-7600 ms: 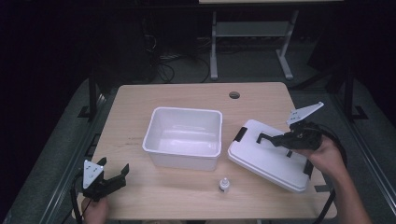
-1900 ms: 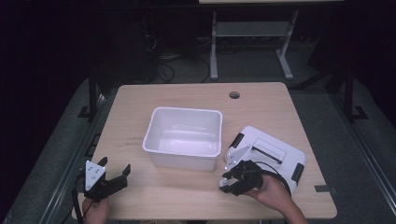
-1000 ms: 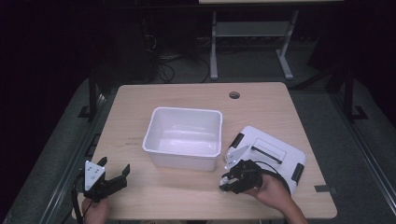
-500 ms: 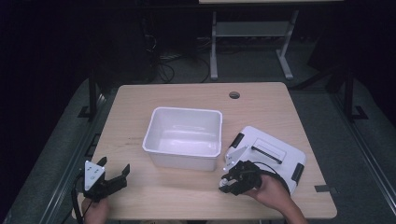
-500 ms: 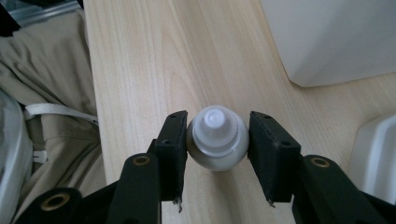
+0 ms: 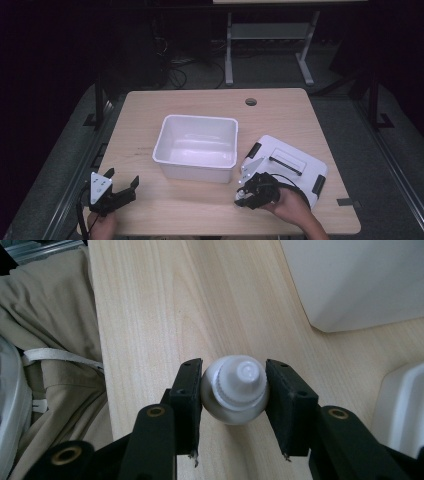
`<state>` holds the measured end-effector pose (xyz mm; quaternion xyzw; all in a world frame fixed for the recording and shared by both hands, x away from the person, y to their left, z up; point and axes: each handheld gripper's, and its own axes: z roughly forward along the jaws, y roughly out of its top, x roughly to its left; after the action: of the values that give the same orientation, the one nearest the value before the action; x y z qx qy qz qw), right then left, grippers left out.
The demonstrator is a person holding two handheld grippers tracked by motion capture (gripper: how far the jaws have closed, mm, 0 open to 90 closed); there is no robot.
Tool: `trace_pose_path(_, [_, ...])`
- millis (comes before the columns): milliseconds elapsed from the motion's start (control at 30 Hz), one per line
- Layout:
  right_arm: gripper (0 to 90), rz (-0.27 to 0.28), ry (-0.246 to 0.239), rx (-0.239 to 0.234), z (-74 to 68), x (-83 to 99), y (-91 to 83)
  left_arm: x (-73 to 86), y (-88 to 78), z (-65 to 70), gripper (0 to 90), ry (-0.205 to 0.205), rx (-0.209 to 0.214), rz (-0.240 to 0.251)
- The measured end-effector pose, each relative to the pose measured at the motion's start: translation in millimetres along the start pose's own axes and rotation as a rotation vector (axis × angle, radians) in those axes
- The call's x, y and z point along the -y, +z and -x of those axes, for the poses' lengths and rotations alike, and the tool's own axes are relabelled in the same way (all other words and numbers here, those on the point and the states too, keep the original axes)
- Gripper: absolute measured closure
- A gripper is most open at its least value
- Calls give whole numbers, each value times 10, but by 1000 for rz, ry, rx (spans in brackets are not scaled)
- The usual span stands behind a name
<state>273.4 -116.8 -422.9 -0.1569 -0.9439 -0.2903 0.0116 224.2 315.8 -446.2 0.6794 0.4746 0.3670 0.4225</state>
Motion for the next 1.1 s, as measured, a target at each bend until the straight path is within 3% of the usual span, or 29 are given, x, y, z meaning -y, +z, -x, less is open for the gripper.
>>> trace_pose_path(367, [597,34,17,1,-9,6,-111,2,4,1,130,-5,2,1])
trace_pose_path(1100, [597,81,26,27,-6,-177,-576,9,22,-4,130,-11,11,-2])
